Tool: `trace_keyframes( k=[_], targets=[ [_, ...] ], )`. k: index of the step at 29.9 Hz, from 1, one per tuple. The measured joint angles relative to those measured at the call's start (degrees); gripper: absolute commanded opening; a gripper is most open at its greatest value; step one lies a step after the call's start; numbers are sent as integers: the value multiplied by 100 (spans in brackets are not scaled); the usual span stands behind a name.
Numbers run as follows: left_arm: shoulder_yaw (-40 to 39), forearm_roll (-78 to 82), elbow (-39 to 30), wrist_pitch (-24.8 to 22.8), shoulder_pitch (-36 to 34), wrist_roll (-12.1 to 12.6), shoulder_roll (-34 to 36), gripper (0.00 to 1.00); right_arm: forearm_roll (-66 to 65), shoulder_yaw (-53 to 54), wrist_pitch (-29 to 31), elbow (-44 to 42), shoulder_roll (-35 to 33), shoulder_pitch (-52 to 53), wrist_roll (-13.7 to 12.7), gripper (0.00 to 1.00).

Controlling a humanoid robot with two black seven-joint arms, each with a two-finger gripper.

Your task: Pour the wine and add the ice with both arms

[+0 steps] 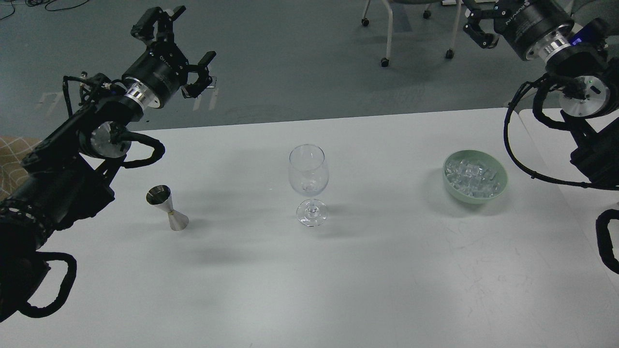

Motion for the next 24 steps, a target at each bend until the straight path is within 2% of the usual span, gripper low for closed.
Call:
trace_keyframes(
  k=[24],
  targets=[
    [-47,-83,-7,1,-56,-1,120,99,-1,-4,0,13,-10,114,-1,100]
  ],
)
